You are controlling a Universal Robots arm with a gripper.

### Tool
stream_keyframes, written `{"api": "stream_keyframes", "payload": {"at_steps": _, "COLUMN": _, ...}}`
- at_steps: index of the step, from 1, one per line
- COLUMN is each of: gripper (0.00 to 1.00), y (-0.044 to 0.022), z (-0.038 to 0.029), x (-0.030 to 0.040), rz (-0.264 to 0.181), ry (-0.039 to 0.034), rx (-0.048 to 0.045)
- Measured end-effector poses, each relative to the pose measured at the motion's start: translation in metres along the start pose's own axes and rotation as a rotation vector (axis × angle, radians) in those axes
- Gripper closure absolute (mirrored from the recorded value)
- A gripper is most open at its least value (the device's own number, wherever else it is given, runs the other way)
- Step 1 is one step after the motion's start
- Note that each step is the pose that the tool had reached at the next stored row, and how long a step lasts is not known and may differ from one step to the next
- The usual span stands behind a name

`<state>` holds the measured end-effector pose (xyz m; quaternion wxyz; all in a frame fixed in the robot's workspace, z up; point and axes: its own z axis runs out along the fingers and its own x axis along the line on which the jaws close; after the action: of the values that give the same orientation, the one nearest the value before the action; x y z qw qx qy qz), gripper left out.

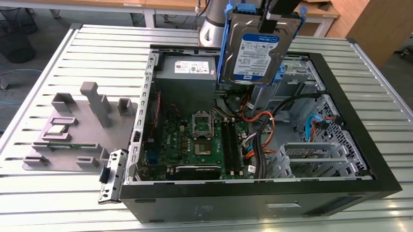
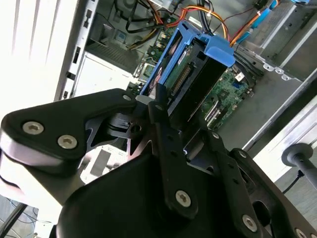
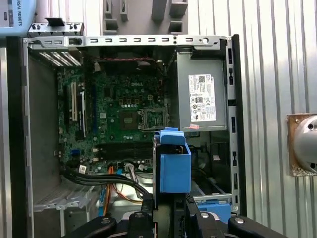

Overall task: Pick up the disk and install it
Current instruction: 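Pick up the disk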

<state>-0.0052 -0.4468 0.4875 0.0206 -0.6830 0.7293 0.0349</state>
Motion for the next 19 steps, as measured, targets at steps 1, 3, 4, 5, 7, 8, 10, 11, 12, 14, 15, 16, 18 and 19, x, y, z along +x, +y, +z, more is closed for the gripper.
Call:
{"api": "stream_keyframes", "payload": {"at_steps": 1, "gripper": 0.65, "y": -0.0003, "z": -0.0001, "x": 0.0029, "rz": 0.0, "ry": -0.0002, "rx": 0.0001}}
{"api": "stream_keyframes", "payload": {"at_steps": 3, "gripper": 0.65, "y": -0.0008, "z": -0.0005, "x": 0.0088, "rz": 0.0, "ry": -0.0001, "rx": 0.0001}}
{"api": "stream_keyframes", "payload": {"at_steps": 4, "gripper": 0.65, "y": -0.0011, "z": -0.0007, "x": 0.0116, "rz": 0.0, "ry": 0.0, "rx": 0.0}}
{"api": "stream_keyframes", "payload": {"at_steps": 5, "gripper": 0.65, "y": -0.0014, "z": -0.0009, "x": 0.0146, "rz": 0.0, "ry": -0.0002, "rx": 0.0001}}
{"api": "stream_keyframes", "payload": {"at_steps": 7, "gripper": 0.65, "y": -0.002, "z": -0.0012, "x": 0.0205, "rz": 0.001, "ry": -0.0002, "rx": 0.0001}}
{"api": "stream_keyframes", "payload": {"at_steps": 8, "gripper": 0.65, "y": -0.0023, "z": -0.0015, "x": 0.0232, "rz": 0.001, "ry": 0.0, "rx": 0.0001}}
{"api": "stream_keyframes", "payload": {"at_steps": 10, "gripper": 0.65, "y": -0.0029, "z": -0.0018, "x": 0.0288, "rz": 0.001, "ry": -0.0001, "rx": 0.0001}}
{"api": "stream_keyframes", "payload": {"at_steps": 11, "gripper": 0.65, "y": -0.0032, "z": -0.0019, "x": 0.0316, "rz": 0.001, "ry": -0.0003, "rx": 0.0001}}
{"api": "stream_keyframes", "payload": {"at_steps": 12, "gripper": 0.65, "y": -0.0035, "z": -0.0021, "x": 0.0344, "rz": 0.001, "ry": -0.0002, "rx": 0.0001}}
{"api": "stream_keyframes", "payload": {"at_steps": 14, "gripper": 0.65, "y": -0.0042, "z": -0.0025, "x": 0.04, "rz": 0.001, "ry": -0.0002, "rx": 0.0001}}
{"api": "stream_keyframes", "payload": {"at_steps": 15, "gripper": 0.65, "y": -0.0045, "z": -0.0027, "x": 0.0429, "rz": 0.001, "ry": -0.0003, "rx": 0.0001}}
{"api": "stream_keyframes", "payload": {"at_steps": 16, "gripper": 0.65, "y": -0.0049, "z": -0.0028, "x": 0.046, "rz": 0.001, "ry": -0.0003, "rx": 0.0001}}
{"api": "stream_keyframes", "payload": {"at_steps": 18, "gripper": 0.65, "y": -0.0056, "z": -0.0033, "x": 0.0516, "rz": 0.001, "ry": -0.0001, "rx": 0.0001}}
{"api": "stream_keyframes", "payload": {"at_steps": 19, "gripper": 0.65, "y": -0.0059, "z": -0.0034, "x": 0.0545, "rz": 0.001, "ry": -0.0002, "rx": 0.0001}}
